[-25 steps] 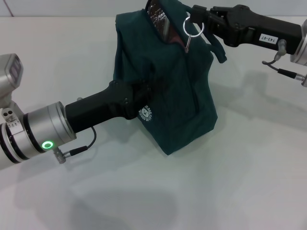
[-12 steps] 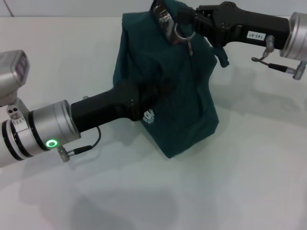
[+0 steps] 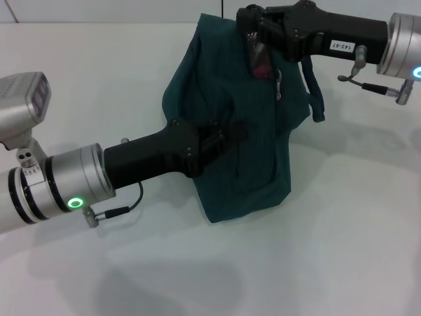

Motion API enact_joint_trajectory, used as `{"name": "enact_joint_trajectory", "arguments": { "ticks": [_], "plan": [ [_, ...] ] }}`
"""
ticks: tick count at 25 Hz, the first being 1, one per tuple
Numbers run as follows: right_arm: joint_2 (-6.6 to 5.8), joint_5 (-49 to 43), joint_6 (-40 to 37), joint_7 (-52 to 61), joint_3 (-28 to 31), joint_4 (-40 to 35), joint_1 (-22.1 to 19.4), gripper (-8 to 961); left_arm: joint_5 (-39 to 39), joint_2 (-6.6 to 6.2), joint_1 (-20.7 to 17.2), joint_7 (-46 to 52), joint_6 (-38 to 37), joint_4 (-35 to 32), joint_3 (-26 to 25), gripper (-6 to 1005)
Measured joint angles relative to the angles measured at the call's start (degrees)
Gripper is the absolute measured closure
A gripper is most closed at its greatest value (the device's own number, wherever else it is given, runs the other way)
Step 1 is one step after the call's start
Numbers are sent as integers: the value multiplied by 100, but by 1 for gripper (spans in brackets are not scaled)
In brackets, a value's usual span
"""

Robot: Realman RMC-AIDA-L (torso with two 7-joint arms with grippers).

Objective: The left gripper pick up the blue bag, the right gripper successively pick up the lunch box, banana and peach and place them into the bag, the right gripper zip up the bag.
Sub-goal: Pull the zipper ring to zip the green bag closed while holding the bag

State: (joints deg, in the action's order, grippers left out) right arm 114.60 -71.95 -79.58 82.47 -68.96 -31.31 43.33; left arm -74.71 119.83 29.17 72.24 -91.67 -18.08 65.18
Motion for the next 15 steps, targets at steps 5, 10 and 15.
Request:
{"name": "enact_joint_trajectory", "arguments": {
  "ticks": [5,10,15],
  "plan": [
    [-44,-87,-10,-15,15,-21,-23,944,37,-2,-27,0,0,-3,-21,952],
    [-303,-122,-54,34,40,-52,-138,941,119,-22,-99,0,42,22,-61,953],
    [-483,-84,-156,42,313,-66,-333,937,121,-31,-124,1,46,-4,-64,953]
  ]
}}
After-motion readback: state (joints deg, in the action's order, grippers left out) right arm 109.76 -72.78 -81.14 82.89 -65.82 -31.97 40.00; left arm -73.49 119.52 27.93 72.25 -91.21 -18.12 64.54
